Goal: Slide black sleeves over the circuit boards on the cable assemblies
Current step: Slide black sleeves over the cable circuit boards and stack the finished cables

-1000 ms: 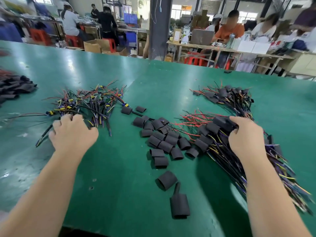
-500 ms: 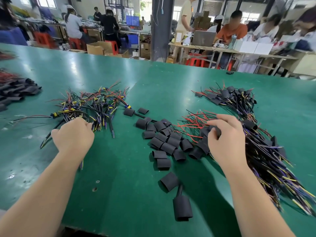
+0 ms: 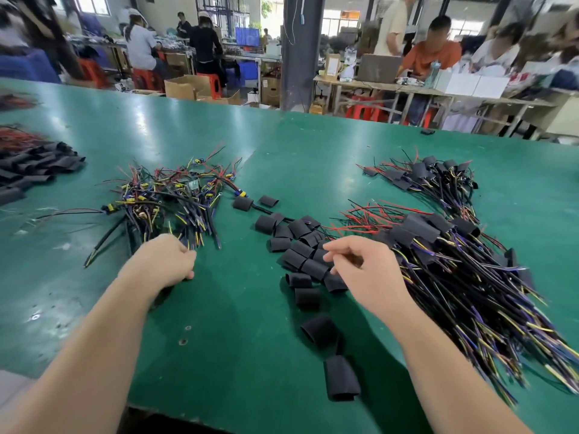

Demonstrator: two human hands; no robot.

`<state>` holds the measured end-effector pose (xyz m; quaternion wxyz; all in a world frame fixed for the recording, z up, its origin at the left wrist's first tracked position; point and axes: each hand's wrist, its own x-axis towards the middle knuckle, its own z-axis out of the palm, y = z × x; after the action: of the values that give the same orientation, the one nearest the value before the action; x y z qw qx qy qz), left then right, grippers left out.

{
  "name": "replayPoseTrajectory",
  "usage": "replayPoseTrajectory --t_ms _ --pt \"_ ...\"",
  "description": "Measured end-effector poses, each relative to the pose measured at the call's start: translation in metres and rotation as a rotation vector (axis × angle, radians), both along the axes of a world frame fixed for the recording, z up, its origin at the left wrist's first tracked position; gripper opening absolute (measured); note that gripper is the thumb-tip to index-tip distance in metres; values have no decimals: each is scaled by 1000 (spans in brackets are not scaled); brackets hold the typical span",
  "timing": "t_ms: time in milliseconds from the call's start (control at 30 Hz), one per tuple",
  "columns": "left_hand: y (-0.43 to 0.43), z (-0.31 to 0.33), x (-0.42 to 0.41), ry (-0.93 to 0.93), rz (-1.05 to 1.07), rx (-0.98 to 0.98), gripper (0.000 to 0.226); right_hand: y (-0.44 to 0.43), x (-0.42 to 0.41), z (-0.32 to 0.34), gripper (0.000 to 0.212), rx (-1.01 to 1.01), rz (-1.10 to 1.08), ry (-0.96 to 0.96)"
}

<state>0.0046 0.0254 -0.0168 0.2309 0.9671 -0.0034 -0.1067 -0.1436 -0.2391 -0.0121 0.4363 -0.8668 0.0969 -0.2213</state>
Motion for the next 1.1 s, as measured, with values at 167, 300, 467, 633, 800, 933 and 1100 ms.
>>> replayPoseTrajectory --t_ms 167,300,467,633,800,933,1100 --pt "-11 11 4 -382 90 243 33 -4 1 -1 42 49 -30 6" --pt "-26 1 20 -448 -67 308 55 -5 1 -3 42 37 -34 11" --pt "-23 -9 41 -279 -24 287 37 -8 1 -6 44 46 -34 10" --pt "-26 -1 44 -402 15 16 44 -8 3 -6 40 46 -29 16" --pt "-16 -5 45 -573 158 -251 28 -9 2 -7 38 31 -31 15" --pt "-23 10 40 -440 370 -1089 15 -10 3 -7 40 17 -31 19" --pt "-19 14 37 -530 362 -430 40 -8 4 -8 40 35 -18 10"
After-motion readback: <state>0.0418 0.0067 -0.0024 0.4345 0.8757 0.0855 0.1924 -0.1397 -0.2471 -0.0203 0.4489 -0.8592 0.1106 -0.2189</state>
